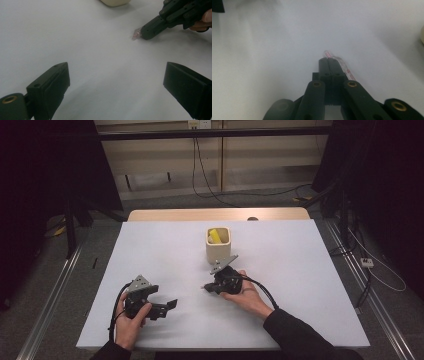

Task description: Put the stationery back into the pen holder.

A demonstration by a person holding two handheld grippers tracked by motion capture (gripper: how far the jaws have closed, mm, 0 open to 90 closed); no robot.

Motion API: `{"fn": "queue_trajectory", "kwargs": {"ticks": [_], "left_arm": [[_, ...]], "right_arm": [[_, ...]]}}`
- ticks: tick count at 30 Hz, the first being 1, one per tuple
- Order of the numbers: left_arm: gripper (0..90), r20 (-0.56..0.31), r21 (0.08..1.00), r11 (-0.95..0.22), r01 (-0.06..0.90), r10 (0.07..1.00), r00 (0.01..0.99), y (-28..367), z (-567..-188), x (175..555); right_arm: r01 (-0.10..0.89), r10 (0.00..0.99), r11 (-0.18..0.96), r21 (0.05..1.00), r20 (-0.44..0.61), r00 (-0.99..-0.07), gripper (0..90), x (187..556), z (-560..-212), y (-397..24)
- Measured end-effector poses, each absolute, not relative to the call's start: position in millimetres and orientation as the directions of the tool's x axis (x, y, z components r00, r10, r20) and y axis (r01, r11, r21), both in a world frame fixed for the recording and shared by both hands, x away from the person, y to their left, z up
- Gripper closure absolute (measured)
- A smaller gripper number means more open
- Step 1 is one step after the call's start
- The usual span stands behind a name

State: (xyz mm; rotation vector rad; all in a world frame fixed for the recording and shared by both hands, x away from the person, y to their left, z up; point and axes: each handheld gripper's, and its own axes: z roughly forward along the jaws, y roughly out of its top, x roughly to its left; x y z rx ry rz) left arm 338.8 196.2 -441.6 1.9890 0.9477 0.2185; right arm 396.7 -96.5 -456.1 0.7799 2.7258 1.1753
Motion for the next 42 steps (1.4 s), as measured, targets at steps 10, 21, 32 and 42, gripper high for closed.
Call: {"fn": "queue_trajectory", "kwargs": {"ticks": [10,21,32,42], "left_arm": [[6.7,-0.201,0.783,-0.313,0.537,0.69,0.696,196,-442,339],[6.7,-0.203,0.783,-0.306,0.542,0.699,0.686,196,-443,340],[6.7,-0.204,0.782,-0.306,0.543,0.698,0.686,196,-443,339],[6.7,-0.202,0.785,-0.3,0.542,0.704,0.681,198,-442,339]], "right_arm": [[0.45,0.494,0.563,0.693,0.155,-0.856,90.0,414,-457,-95],[0.454,0.504,0.551,0.7,0.154,-0.85,90.0,425,-455,-96],[0.406,0.451,0.546,0.733,0.152,-0.88,70.7,412,-434,-113],[0.441,0.492,0.536,0.72,0.159,-0.856,38.0,401,-430,-145]]}}
